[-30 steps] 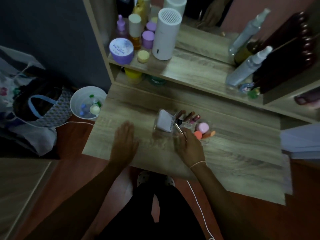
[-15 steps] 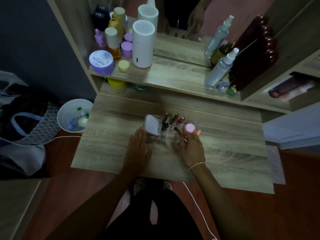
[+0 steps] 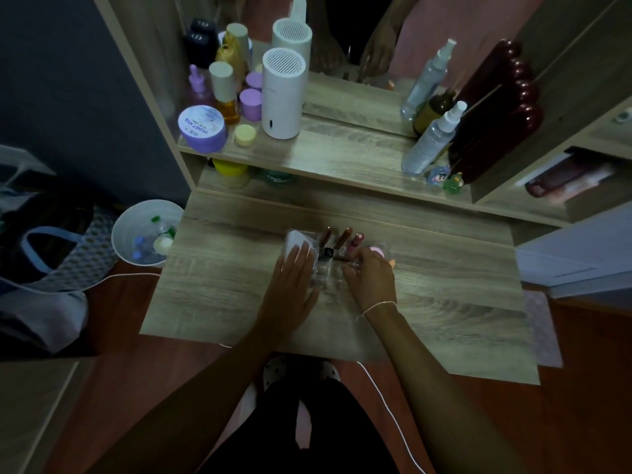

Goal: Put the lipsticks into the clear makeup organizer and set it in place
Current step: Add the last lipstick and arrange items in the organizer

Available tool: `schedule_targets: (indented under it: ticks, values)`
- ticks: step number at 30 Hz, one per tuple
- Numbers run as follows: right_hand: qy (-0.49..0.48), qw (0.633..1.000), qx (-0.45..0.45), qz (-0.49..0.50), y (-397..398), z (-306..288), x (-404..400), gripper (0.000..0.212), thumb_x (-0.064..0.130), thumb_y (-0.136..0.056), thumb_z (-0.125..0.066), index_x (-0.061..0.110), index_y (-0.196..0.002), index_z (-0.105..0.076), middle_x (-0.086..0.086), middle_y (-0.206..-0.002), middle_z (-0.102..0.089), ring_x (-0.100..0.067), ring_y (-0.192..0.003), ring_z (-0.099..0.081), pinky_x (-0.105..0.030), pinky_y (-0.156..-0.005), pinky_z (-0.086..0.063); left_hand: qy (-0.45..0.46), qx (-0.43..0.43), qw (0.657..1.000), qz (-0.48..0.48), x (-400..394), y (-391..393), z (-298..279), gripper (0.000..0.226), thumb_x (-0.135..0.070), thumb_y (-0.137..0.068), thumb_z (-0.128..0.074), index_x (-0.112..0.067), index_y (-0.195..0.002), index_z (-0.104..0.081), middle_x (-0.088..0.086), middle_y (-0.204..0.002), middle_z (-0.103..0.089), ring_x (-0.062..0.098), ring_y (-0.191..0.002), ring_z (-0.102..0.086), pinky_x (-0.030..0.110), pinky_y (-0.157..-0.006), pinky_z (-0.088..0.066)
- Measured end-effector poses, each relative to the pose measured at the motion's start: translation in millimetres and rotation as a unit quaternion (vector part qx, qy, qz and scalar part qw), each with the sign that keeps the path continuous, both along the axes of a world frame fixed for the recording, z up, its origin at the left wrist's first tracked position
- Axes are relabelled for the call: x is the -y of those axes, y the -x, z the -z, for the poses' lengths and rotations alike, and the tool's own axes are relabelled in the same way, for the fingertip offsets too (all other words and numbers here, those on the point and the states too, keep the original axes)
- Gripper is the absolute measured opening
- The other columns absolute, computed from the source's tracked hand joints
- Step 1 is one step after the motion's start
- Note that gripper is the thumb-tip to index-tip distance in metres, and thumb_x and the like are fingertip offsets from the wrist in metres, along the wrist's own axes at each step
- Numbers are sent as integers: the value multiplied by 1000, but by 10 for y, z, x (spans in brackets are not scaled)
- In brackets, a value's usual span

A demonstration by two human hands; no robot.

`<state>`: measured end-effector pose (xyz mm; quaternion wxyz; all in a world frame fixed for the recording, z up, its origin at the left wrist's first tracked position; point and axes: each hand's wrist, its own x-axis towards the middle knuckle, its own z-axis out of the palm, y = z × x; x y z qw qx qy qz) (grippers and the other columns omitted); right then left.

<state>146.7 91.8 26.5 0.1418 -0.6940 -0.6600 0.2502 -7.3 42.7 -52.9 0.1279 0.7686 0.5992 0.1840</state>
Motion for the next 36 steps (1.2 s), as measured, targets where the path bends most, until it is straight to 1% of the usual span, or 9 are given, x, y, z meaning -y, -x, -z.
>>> schedule_targets:
  ticks: [3, 6, 9, 13, 20, 24, 28, 31, 36]
  values:
    - [5, 1000, -8, 23, 39, 19, -49, 18, 17, -80, -70, 10, -95, -64, -12, -97, -62, -27, -87, -65, -45, -81, -56, -31, -27, 998, 46, -31, -46, -7, 61, -31, -90, -52, 0, -140, -35, 21, -147, -38, 36, -139, -29, 56, -112, -25]
    - [-5, 999, -12, 30, 84, 57, -88, 16, 14, -81, -69, 8, -95, -66, -15, -93, -67, -31, -97, -59, -51, -89, -51, -45, -53, 995, 65, -61, -65, -29, 57, -30, -90, -45, -2, -139, -38, 20, -146, -41, 36, -136, -34, 56, -110, -29]
    - [-5, 1000, 4, 25, 130, 63, -117, 17, 14, -82, -69, 11, -98, -66, -13, -91, -71, -31, -99, -58, -50, -95, -47, -48, -71, 994, 73, -96, -71, -27, 55, -30, -91, -44, -1, -138, -40, 21, -144, -43, 36, -135, -37, 56, -109, -31]
    - [-23, 1000, 16, 7, 165, 31, -181, 17, 13, -83, -63, 12, -100, -66, -11, -90, -73, -32, -88, -63, -49, -91, -48, -34, -86, 994, 66, -158, -70, -3, 55, -33, -91, -48, -3, -137, -42, 19, -143, -46, 35, -134, -40, 55, -108, -34]
    - [-50, 999, -2, -11, 162, -7, -216, 13, 11, -82, -64, 13, -95, -65, -8, -90, -73, -25, -85, -67, -49, -87, -50, -21, -95, 993, 68, -190, -60, 19, 56, -36, -92, -43, -4, -139, -39, 17, -145, -43, 31, -136, -37, 52, -110, -31]
    - [-44, 999, -19, 3, 121, -10, -167, 11, 13, -83, -65, 14, -95, -64, -8, -89, -72, -28, -87, -65, -42, -83, -52, -20, -94, 993, 68, -198, -65, 10, 56, -35, -92, -42, -4, -139, -40, 17, -145, -43, 31, -136, -37, 52, -110, -33]
    - [-29, 999, -4, 16, 84, 6, -135, 16, 21, -86, -64, 17, -102, -62, -5, -92, -72, -29, -94, -63, -30, -77, -42, -25, -99, 992, 72, -210, -67, -1, 55, -33, -91, -46, -3, -137, -42, 18, -143, -46, 31, -134, -40, 53, -108, -35]
    - [-32, 999, -18, 12, 67, -20, -136, 18, 20, -86, -63, 17, -104, -62, -6, -92, -73, -30, -94, -64, -37, -80, -53, -34, -83, 994, 67, -220, -67, -6, 54, -31, -89, -47, -2, -134, -45, 18, -140, -49, 32, -132, -43, 53, -107, -36]
    - [-63, 998, -6, 1, 56, -45, -165, 16, 19, -86, -64, 15, -102, -63, -7, -93, -74, -27, -87, -67, -43, -81, -55, -32, -72, 995, 65, -227, -66, -22, 54, -30, -88, -49, -2, -134, -46, 19, -139, -50, 32, -131, -45, 52, -107, -37]
